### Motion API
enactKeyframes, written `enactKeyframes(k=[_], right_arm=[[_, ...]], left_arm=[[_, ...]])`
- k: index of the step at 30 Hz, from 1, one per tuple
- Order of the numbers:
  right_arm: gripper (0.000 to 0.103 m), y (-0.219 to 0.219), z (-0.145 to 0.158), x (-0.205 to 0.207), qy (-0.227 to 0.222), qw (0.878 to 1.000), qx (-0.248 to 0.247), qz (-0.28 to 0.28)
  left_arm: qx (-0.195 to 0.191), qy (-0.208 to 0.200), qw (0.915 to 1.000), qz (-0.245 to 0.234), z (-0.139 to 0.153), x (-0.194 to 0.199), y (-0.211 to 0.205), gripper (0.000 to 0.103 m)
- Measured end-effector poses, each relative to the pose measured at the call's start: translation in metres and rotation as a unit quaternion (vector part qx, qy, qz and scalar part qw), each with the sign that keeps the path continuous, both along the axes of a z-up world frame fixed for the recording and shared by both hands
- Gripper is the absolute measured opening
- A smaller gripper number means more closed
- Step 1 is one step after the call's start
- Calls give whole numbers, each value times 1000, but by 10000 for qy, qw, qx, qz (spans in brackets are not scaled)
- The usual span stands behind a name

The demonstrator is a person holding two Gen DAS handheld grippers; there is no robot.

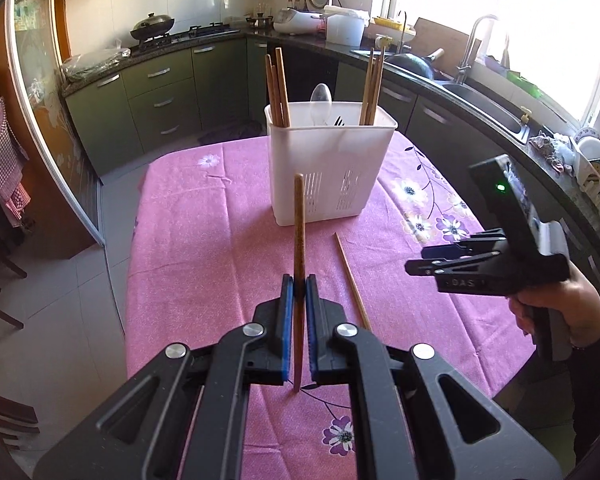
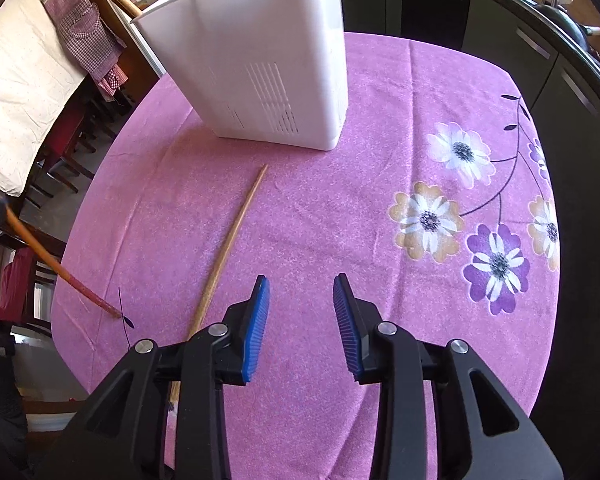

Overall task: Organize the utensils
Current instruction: 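Close the left tool on a chopstick and lift it, then grasp the last chopstick with the right tool while the left tool holds its chopstick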

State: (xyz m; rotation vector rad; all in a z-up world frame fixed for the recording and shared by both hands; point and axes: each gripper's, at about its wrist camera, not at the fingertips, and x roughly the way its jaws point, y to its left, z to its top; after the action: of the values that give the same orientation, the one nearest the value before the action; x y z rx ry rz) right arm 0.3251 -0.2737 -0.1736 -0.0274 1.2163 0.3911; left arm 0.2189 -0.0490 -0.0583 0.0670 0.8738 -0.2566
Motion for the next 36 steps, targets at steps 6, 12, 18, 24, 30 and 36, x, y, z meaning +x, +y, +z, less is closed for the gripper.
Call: enactKeyframes(k=[6, 12, 18, 24, 30, 36], right_arm=[[26, 47, -17, 24, 241, 9995, -144, 169], [24, 77, -33, 39, 415, 9981, -425, 185], [17, 87, -38, 35, 360, 9967, -720, 121], [9, 88, -41, 33, 245, 9969, -749, 77], [6, 68, -14, 21, -82, 9991, -408, 5], [6, 39, 50, -24, -883, 9961, -4, 45]], left_arm=[[43, -108, 9999, -64, 2, -8, 1, 6], [20, -139, 9998, -126, 2, -12, 5, 6], [8, -148, 9997, -177, 2, -14, 6, 6], [-16, -169, 9997, -166, 2, -17, 8, 6], [8, -147, 9998, -136, 2, -18, 9, 6], [26, -131, 9998, -115, 3, -19, 8, 6]])
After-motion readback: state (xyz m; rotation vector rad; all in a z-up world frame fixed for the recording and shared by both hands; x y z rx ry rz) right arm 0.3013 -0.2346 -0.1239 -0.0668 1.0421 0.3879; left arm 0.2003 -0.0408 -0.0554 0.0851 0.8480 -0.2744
